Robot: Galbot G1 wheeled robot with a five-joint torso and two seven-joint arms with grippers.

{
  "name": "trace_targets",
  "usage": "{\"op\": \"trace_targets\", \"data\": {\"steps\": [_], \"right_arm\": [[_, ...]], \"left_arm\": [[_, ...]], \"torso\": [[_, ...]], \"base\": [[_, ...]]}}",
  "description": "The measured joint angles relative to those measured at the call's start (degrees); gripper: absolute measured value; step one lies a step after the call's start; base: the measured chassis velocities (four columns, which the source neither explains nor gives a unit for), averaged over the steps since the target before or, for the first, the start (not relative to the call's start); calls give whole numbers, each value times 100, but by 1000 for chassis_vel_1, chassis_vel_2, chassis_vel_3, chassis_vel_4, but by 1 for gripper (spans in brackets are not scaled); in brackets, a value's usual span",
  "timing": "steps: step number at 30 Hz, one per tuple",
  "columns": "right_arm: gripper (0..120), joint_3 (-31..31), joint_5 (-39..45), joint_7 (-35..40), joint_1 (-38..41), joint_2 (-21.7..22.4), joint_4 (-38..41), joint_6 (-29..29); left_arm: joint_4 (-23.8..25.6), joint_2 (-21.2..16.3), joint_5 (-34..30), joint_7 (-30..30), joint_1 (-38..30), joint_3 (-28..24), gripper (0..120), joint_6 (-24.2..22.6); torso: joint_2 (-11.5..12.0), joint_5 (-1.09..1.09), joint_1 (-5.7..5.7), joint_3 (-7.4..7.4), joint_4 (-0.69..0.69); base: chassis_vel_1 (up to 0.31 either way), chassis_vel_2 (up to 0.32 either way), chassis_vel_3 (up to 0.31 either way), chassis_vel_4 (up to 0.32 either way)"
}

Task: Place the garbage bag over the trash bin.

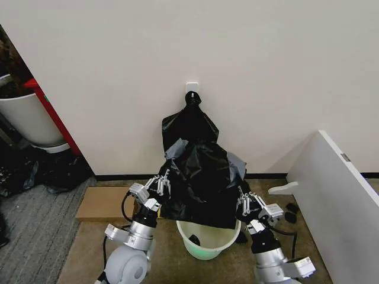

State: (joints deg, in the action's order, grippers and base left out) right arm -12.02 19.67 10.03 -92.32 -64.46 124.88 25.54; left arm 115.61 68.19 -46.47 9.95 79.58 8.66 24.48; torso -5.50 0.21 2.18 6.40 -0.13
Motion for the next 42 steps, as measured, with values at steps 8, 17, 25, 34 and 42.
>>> {"op": "trace_targets", "data": {"steps": [8,17,25,34,42], "right_arm": [[0,32,189,-50,598,-35,-616,1],[0,-14,305,-4,819,71,-652,-113],[0,111,168,34,578,138,-435,-184],[0,365,107,36,548,-30,-779,-140],[0,508,341,228,541,-12,-1047,-268]], "left_arm": [[-421,356,-526,708,-119,-101,0,-305],[-606,495,-615,1100,-6,-368,0,-519],[-553,449,-399,1221,208,-471,0,-547],[-641,252,332,1063,408,-299,0,-310],[-965,117,1174,583,496,-242,0,-279]], "torso": [[0,1,1,0,0],[0,0,1,0,0],[0,-1,0,0,0],[0,-1,0,0,0],[0,-1,0,0,0]], "base": [[0,0,0,0],[0,0,0,0],[0,0,0,0],[0,0,0,0],[0,0,0,0]]}}
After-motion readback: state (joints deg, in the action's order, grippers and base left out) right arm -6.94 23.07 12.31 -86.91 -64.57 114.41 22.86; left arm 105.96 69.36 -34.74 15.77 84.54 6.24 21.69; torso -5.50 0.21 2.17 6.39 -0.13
